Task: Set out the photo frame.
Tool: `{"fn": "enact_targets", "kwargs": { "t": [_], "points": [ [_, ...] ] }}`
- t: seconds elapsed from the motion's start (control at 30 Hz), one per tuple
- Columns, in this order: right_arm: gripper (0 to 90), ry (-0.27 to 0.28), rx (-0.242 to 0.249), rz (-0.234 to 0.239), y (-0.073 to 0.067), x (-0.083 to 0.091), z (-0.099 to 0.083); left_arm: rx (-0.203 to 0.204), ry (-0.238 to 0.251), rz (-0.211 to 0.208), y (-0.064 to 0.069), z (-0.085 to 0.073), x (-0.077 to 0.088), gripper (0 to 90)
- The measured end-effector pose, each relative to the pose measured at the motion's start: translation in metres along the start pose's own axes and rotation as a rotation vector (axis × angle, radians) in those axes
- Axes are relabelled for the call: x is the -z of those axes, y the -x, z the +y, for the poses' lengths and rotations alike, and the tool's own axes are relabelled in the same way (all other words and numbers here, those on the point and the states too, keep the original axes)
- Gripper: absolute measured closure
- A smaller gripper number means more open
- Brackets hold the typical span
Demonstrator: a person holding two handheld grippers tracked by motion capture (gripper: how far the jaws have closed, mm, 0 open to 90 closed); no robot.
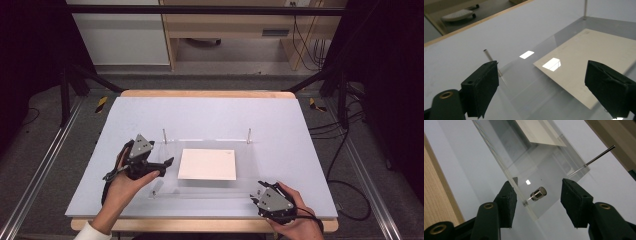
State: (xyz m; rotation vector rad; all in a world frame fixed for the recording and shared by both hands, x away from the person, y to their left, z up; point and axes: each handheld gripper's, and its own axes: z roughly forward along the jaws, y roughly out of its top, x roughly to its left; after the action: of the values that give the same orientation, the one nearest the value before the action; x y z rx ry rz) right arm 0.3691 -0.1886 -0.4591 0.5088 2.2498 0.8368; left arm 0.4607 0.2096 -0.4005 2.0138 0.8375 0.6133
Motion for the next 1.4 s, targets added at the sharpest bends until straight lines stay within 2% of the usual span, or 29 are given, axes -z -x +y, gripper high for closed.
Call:
{"fn": "enact_targets", "kwargs": {
  "t": [0.03, 0.07, 0.1, 0.13, 0.17, 0.2, 0.23, 0.27, 0.43, 0.6, 0.7, 0.77, 0.8, 0.9, 0.93, 0.97, 1.13, 1.17, 1.23, 1.3, 1.37, 1.4],
  "points": [
    [48.0, 0.0, 0.0, 0.0, 0.0, 0.0, 0.0, -0.015, 0.005, -0.007, 0.005, -0.001, 0.003, 10.7],
    [48.2, 0.002, -0.004, 0.0, 0.001, 0.001, 0.001, -0.05, 0.007, -0.022, 0.015, -0.003, 0.008, 10.0],
    [48.2, 0.002, -0.004, 0.0, 0.001, 0.001, 0.001, -0.05, 0.007, -0.022, 0.015, -0.003, 0.008, 9.0],
    [48.4, 0.004, -0.008, -0.002, 0.001, 0.001, 0.001, -0.087, 0.005, -0.036, 0.023, -0.003, 0.012, 8.7],
    [48.6, 0.005, -0.012, -0.001, 0.002, 0.002, 0.001, -0.105, 0.006, -0.035, 0.027, -0.003, 0.014, 8.7],
    [48.6, 0.005, -0.012, -0.001, 0.002, 0.002, 0.001, -0.105, 0.006, -0.035, 0.027, -0.003, 0.014, 8.7],
    [49.3, 0.006, -0.015, -0.005, 0.002, 0.003, 0.003, -0.154, -0.004, -0.035, 0.033, -0.002, 0.017, 8.7],
    [49.4, 0.005, -0.021, -0.008, 0.003, 0.003, 0.004, -0.169, -0.004, -0.034, 0.036, -0.002, 0.019, 8.7],
    [50.4, -0.003, -0.03, -0.003, 0.007, 0.006, 0.009, -0.196, -0.015, -0.048, 0.041, -0.002, 0.027, 9.1],
    [51.3, -0.018, -0.042, 0.007, 0.014, 0.009, 0.016, -0.256, -0.047, -0.06, 0.047, -0.003, 0.037, 9.3],
    [51.4, -0.032, -0.047, 0.021, 0.019, 0.011, 0.021, -0.297, -0.058, -0.057, 0.053, -0.003, 0.044, 9.8],
    [51.5, -0.04, -0.05, 0.024, 0.02, 0.011, 0.023, -0.306, -0.058, -0.054, 0.055, -0.003, 0.045, 10.1],
    [51.6, -0.046, -0.053, 0.034, 0.023, 0.012, 0.025, -0.33, -0.06, -0.042, 0.058, -0.004, 0.048, 10.4],
    [51.5, -0.055, -0.053, 0.042, 0.025, 0.012, 0.028, -0.348, -0.06, -0.046, 0.06, -0.005, 0.049, 13.4],
    [51.5, -0.058, -0.063, 0.048, 0.027, 0.013, 0.029, -0.387, -0.069, -0.039, 0.062, -0.006, 0.051, 15.8],
    [51.5, -0.061, -0.068, 0.05, 0.029, 0.013, 0.031, -0.403, -0.073, -0.031, 0.063, -0.007, 0.051, 17.6],
    [51.7, -0.065, -0.101, 0.059, 0.035, 0.015, 0.035, -0.428, -0.082, -0.041, 0.068, -0.008, 0.054, 21.4],
    [51.8, -0.063, -0.116, 0.066, 0.038, 0.016, 0.037, -0.45, -0.086, -0.053, 0.072, -0.006, 0.054, 21.6],
    [51.8, -0.061, -0.118, 0.068, 0.04, 0.016, 0.038, -0.461, -0.089, -0.057, 0.074, -0.006, 0.055, 22.9],
    [52.3, -0.058, -0.131, 0.069, 0.044, 0.017, 0.041, -0.486, -0.097, -0.061, 0.078, -0.004, 0.053, 26.9],
    [52.4, -0.055, -0.136, 0.069, 0.045, 0.018, 0.042, -0.493, -0.1, -0.062, 0.079, -0.004, 0.052, 30.0],
    [52.6, -0.052, -0.145, 0.071, 0.047, 0.018, 0.043, -0.499, -0.115, -0.045, 0.079, -0.003, 0.048, 33.8]
  ]
}}
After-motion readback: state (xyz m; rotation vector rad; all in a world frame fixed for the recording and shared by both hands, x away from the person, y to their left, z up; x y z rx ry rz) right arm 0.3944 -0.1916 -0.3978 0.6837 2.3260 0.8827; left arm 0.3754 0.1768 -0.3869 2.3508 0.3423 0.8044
